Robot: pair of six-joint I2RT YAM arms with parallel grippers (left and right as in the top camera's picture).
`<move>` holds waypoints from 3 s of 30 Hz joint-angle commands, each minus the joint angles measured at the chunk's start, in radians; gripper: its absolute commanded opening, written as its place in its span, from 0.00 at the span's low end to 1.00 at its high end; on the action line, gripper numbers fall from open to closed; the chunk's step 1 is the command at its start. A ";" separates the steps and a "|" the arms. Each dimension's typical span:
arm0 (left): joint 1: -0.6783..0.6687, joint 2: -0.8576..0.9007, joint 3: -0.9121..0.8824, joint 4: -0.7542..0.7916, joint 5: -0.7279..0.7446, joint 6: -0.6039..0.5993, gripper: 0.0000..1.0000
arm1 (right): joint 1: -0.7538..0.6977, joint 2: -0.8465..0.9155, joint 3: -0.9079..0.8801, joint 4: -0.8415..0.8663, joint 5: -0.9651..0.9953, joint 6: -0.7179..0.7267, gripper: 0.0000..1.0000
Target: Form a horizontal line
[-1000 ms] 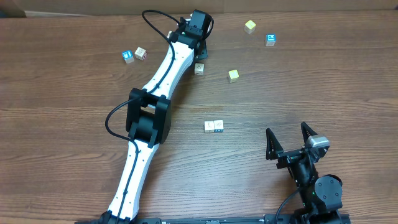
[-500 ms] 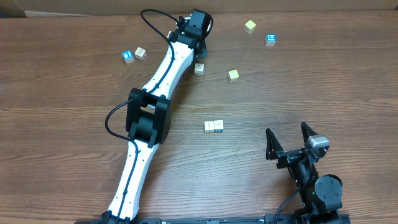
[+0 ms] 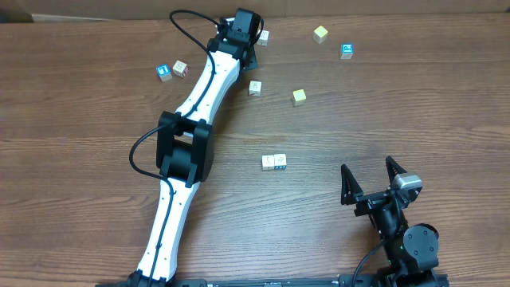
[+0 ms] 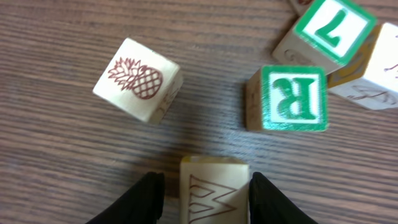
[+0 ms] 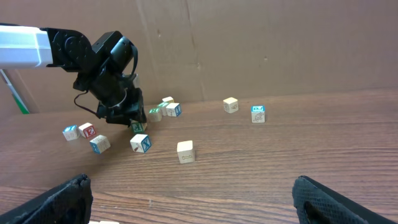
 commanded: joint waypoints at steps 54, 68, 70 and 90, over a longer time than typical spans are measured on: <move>-0.005 -0.600 -0.006 -0.869 0.196 0.005 0.32 | 0.005 -0.010 -0.010 0.006 0.002 -0.004 1.00; -0.091 -0.600 -0.355 -0.838 0.224 -0.036 0.33 | 0.005 -0.010 -0.010 0.006 0.002 -0.004 1.00; -0.093 -0.600 -0.396 -0.823 0.164 -0.055 0.35 | 0.005 -0.010 -0.010 0.006 0.002 -0.004 1.00; 0.254 -0.600 -0.444 -0.533 0.091 0.267 0.44 | 0.005 -0.010 -0.010 0.006 0.002 -0.004 1.00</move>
